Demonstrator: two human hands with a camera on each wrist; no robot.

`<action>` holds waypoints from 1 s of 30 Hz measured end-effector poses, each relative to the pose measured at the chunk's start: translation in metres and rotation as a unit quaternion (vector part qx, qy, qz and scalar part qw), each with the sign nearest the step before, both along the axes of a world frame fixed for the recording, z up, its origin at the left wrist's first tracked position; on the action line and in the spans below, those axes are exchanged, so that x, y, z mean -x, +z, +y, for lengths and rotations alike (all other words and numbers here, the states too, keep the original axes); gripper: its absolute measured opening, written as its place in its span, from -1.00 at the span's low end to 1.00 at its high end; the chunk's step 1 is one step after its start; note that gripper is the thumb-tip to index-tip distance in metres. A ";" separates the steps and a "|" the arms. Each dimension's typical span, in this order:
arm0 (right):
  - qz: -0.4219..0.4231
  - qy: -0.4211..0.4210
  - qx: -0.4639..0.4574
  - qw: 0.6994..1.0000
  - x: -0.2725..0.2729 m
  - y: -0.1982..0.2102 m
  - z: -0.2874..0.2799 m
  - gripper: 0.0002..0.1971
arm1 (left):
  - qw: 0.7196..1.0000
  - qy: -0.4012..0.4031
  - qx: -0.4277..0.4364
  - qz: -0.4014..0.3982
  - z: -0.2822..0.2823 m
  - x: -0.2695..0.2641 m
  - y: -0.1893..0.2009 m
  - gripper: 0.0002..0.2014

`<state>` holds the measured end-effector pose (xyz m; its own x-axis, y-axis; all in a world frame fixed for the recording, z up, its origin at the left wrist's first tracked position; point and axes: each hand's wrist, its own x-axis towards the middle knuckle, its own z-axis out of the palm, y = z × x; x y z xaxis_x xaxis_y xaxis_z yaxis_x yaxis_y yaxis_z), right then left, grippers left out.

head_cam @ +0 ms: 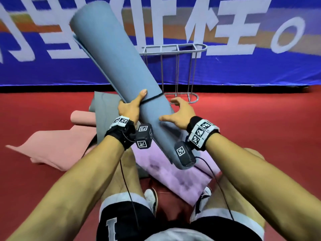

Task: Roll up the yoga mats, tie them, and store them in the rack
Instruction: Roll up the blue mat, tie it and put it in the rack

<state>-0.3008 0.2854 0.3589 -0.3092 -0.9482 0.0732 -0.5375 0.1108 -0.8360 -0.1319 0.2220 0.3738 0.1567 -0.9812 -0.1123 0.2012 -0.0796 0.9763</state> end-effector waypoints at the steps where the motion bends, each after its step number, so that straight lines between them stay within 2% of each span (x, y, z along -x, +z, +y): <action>1: 0.046 -0.002 -0.005 0.999 0.004 0.001 0.004 0.02 | 1.000 -0.001 -0.010 0.008 0.000 0.003 0.005 -0.22; 3: 0.130 -0.010 -0.027 0.991 0.013 0.005 0.013 0.23 | 1.000 -0.006 -0.028 0.012 -0.001 0.010 0.015 -0.21; 5: 0.207 -0.016 -0.040 0.977 0.020 0.005 0.017 0.31 | 0.999 -0.009 -0.048 0.018 -0.006 0.018 0.019 -0.17; 7: 0.256 -0.021 -0.038 0.966 0.023 0.006 0.019 0.32 | 0.997 -0.005 -0.074 0.034 -0.012 0.025 0.020 -0.05; 9: 0.328 -0.021 -0.030 0.944 0.023 0.008 0.017 0.26 | 0.992 0.013 -0.116 0.051 -0.024 0.038 0.014 0.17; 11: 0.397 -0.001 -0.029 0.918 0.020 0.008 0.009 0.17 | 0.987 0.022 -0.137 0.079 -0.047 0.050 -0.004 0.12; 13: 0.414 0.005 -0.060 0.908 0.017 0.003 -0.004 0.18 | 0.983 -0.046 -0.162 0.080 -0.066 0.065 -0.019 0.04; 15: 0.439 -0.012 -0.092 0.894 0.025 -0.007 -0.021 0.30 | 0.971 -0.104 -0.207 0.062 -0.089 0.078 -0.043 0.11; 18: 0.490 -0.025 -0.102 0.865 0.050 -0.028 -0.053 0.39 | 0.949 -0.130 -0.279 0.065 -0.123 0.093 -0.076 0.21; 19: 0.495 -0.018 -0.103 0.862 0.060 -0.033 -0.065 0.36 | 0.943 -0.133 -0.298 0.061 -0.120 0.100 -0.070 0.18; 20: 0.496 -0.003 -0.113 0.861 0.071 -0.039 -0.082 0.34 | 0.939 -0.137 -0.310 0.053 -0.121 0.109 -0.063 0.06; 22: 0.491 0.027 -0.137 0.860 0.093 -0.040 -0.106 0.32 | 0.936 -0.155 -0.313 0.035 -0.120 0.127 -0.048 -0.36; 23: 0.482 0.043 -0.151 0.862 0.105 -0.038 -0.123 0.31 | 0.933 -0.158 -0.324 0.004 -0.125 0.137 -0.044 -0.49; 25: 0.475 0.066 -0.168 0.861 0.125 -0.029 -0.145 0.30 | 0.926 -0.153 -0.346 0.007 -0.139 0.151 -0.030 -0.50; 27: 0.472 0.090 -0.189 0.857 0.135 -0.010 -0.159 0.30 | 0.913 -0.147 -0.380 0.013 -0.155 0.151 -0.020 -0.42; 30: 0.463 0.127 -0.220 0.849 0.135 0.040 -0.171 0.30 | 0.895 -0.174 -0.405 0.064 -0.164 0.147 0.024 -0.35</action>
<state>-0.4355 0.1148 0.3994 -0.0935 -0.9741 -0.2061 -0.9951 0.0849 0.0503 -0.2790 0.0580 0.3973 -0.2078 -0.5561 -0.8047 0.1322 -0.8311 0.5402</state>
